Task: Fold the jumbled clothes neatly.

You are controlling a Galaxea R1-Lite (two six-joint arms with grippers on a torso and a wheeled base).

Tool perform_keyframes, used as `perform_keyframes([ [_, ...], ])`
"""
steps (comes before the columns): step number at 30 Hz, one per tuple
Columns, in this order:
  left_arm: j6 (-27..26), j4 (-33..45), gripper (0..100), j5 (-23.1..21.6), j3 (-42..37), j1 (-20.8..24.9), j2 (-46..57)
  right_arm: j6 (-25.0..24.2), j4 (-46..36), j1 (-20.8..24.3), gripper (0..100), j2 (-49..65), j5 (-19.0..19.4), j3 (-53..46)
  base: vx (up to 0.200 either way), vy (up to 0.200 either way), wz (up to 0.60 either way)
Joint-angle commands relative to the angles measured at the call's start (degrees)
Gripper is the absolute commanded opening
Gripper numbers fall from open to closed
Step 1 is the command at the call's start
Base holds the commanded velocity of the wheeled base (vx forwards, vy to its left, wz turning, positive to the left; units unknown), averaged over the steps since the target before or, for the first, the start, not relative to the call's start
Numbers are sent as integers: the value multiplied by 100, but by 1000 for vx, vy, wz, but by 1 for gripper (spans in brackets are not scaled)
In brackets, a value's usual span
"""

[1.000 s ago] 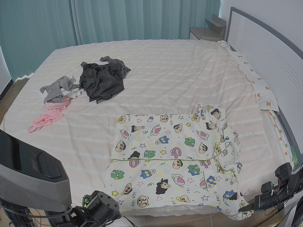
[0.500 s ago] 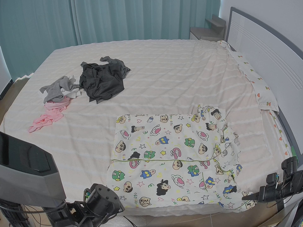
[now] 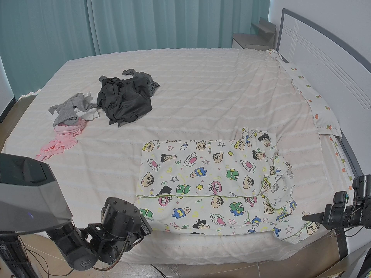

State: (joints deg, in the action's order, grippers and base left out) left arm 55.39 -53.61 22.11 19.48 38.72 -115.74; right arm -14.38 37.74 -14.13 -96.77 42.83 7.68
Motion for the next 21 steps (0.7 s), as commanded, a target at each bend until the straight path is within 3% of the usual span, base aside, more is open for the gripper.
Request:
perform_keyframes([
  [1,-99,0,0,3,240,-154,-19,-56,14,42,0,44,-2,225,0,0,0],
  [5,-371,281,0,-5,750,-286,-142,-275,5,68,0,-17,-2,515,0,0,0],
  [15,-389,1213,0,-14,1708,-479,-450,-328,14,147,0,-474,-11,1043,0,0,0],
  [21,-389,1485,0,-49,2121,-681,-713,-891,23,244,0,-562,-11,1438,0,0,0],
])
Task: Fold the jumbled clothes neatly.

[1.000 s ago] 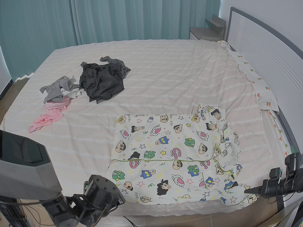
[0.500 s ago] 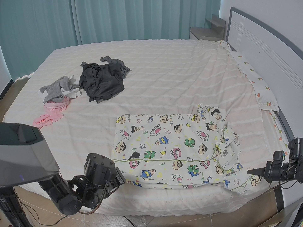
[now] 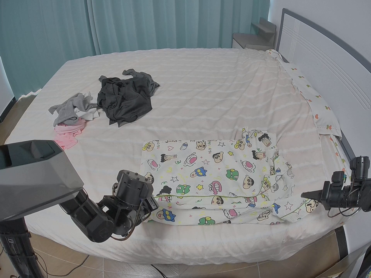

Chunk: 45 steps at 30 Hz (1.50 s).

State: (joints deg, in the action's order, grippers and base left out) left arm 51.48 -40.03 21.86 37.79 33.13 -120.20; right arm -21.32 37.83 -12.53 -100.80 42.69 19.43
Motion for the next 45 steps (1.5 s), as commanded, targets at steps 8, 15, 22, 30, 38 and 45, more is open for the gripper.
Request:
perform_keyframes([
  [8,11,470,0,-164,818,-176,-469,-540,418,313,0,-475,-6,412,0,0,0],
  [15,29,514,0,-164,1020,-316,-619,-1093,1368,357,0,-1020,-226,465,0,0,0],
  [22,46,514,0,-164,1239,-475,-768,-1173,2044,489,0,-1565,-543,430,0,0,0],
  [30,90,505,0,-173,1327,-475,-874,-1946,2853,489,0,-1627,-534,403,0,0,0],
  [38,134,497,100,-173,1415,-475,-847,-2157,3099,489,0,-1644,-551,403,0,0,0],
  [45,222,470,100,-164,1459,-492,-777,-2157,3099,489,0,-1653,-560,395,0,0,0],
])
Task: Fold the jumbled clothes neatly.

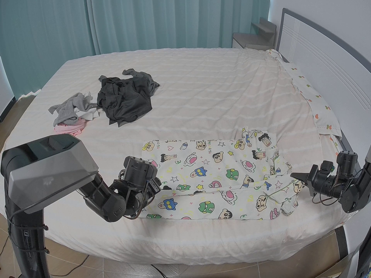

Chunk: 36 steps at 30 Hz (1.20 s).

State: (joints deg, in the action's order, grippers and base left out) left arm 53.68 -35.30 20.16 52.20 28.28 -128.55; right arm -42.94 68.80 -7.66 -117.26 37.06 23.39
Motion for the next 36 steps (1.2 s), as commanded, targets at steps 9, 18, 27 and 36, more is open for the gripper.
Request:
perform_keyframes([
  [9,20,-3,100,5,-96,-139,524,-4,19,1,0,45,-15,-1,0,0,0],
  [18,671,683,100,-320,-61,476,603,-22,19,-17,0,28,-23,-19,0,0,0],
  [27,1277,911,100,-733,361,547,454,-461,898,71,0,10,-23,-362,0,0,0],
  [36,1286,911,100,-724,836,643,-170,-540,1601,98,0,-262,-15,-546,0,0,0],
])
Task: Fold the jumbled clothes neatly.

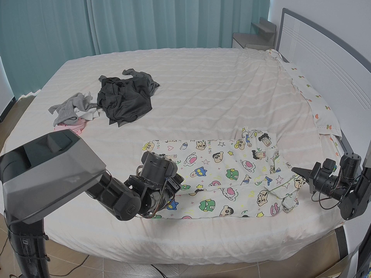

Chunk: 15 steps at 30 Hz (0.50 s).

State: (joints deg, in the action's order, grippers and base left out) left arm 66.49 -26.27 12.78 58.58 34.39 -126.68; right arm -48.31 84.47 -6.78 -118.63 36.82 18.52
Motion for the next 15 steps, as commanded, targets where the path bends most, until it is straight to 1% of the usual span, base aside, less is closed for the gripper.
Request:
perform_keyframes([
  [1,-4,8,100,14,260,33,-445,-3,35,10,0,-117,10,-59,0,0,0],
  [11,-13,8,100,41,655,24,-779,-3,43,27,0,-117,1,-85,0,0,0],
  [15,-22,-1,100,58,857,-90,-911,-3,43,27,0,-99,1,-85,0,0,0],
])
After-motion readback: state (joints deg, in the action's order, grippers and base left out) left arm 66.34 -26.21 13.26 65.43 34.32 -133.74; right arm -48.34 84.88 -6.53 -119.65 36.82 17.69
